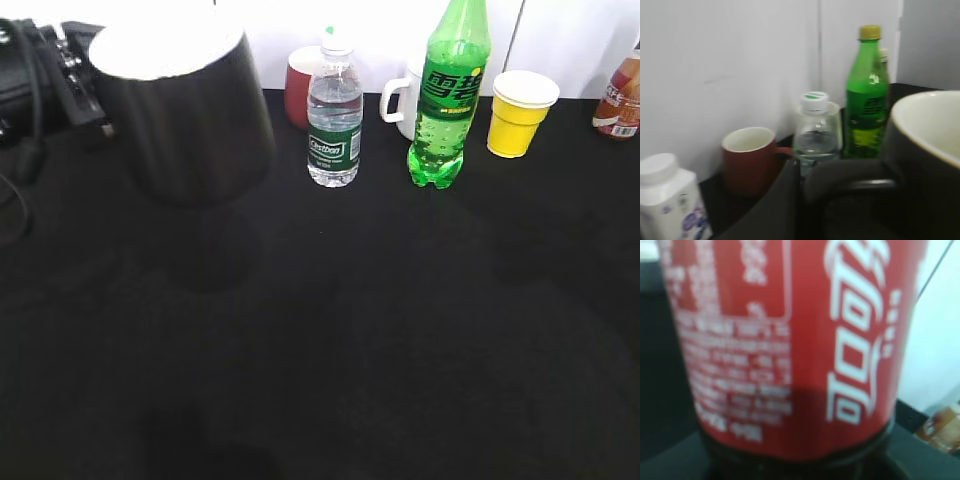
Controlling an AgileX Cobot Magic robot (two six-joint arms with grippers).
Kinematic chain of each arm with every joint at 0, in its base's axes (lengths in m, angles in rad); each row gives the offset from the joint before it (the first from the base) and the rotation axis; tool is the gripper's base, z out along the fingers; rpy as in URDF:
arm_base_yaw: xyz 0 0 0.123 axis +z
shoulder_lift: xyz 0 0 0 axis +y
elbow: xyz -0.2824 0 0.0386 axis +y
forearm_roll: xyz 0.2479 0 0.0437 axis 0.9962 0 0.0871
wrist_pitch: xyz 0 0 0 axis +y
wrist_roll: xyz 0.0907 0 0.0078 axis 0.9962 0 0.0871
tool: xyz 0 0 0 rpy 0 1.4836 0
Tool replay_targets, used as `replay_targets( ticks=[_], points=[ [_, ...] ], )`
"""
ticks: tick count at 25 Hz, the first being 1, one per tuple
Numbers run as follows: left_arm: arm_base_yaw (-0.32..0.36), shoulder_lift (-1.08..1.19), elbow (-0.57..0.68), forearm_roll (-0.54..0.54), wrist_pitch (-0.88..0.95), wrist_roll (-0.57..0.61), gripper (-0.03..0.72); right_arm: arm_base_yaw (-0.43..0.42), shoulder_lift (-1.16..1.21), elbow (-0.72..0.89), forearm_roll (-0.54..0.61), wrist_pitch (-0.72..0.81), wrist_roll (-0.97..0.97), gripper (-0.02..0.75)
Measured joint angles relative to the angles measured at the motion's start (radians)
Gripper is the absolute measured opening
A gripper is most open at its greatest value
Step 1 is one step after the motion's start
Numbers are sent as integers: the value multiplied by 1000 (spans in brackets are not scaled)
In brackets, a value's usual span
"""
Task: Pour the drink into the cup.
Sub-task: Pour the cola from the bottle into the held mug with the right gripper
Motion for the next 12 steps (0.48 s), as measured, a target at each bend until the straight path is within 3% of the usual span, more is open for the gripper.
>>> replay_targets(
  ticks=[2,6,12],
  points=[
    [-51,82,-60,29,-2,-3,36,0,0,0,-42,-30,25,376],
    [-191,251,-300,129,-1,-44,36,0,6,0,-115,-49,68,376],
    [-212,341,-358,148,-1,-71,36,0,80,0,-115,-46,2,375]
  ],
)
